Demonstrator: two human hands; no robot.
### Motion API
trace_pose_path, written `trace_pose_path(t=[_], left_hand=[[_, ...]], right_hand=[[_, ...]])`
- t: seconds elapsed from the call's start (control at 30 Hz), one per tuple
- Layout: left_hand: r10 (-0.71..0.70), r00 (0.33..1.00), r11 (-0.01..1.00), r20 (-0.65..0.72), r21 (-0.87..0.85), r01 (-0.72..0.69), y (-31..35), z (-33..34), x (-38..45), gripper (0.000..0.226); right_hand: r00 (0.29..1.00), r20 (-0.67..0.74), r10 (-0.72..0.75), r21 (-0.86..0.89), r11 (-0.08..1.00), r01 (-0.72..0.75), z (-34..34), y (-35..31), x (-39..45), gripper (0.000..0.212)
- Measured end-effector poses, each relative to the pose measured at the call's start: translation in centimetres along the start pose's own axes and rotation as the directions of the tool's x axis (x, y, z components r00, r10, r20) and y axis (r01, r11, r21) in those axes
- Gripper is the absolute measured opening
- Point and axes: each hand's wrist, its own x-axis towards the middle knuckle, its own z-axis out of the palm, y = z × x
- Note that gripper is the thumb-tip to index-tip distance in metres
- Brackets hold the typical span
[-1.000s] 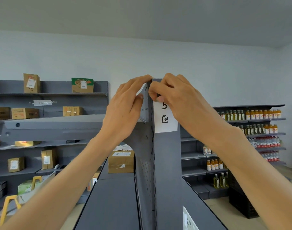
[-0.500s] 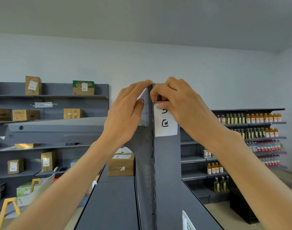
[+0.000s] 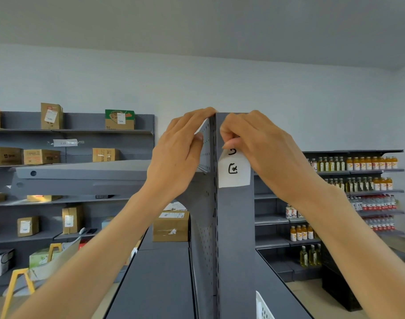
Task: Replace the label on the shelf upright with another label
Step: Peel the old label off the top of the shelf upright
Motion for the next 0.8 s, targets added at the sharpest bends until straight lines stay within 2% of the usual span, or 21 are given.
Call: trace_pose_path(t=[0.1,0.2,0.37,0.53,0.7,0.8], left_hand=[[-0.008,1.000,1.000,-0.005,-0.007,0.008,0.1,0.0,0.0,0.050],[-0.010,1.000,1.000,0.001,-0.015,0.010,0.1,0.0,-0.1,0.049],[-0.027,1.000,1.000,-0.002,-0.008,0.027,0.2,-0.1,-0.2,0.051],[-0.003,1.000,1.000,-0.006,0.029,0.003,0.2,0.0,-0.2,0.050],[-0.010,1.000,1.000,0.004,0.028,0.009,0.2,0.0,-0.2,0.050],[-0.038,0.999,0.999,0.017,-0.031,0.038,0.5,-0.2,-0.3,0.048]], right_hand=[[0.999,0.030,-0.037,0.035,0.999,0.036,-0.8,-0.1,0.1,0.004],[0.993,0.098,-0.058,0.034,0.998,0.055,-1.3,-0.1,0.1,0.026],[0.992,0.109,0.057,0.089,0.994,-0.067,-1.7,-0.5,-1.0,0.033],[0.991,0.073,0.114,0.147,0.981,-0.124,-2.9,-1.3,-2.6,0.040],[0.976,-0.011,0.216,0.357,0.913,-0.198,-4.8,-1.7,-1.9,0.037],[0.973,0.102,0.208,0.349,0.908,-0.231,-5.5,-1.8,-1.1,0.038]])
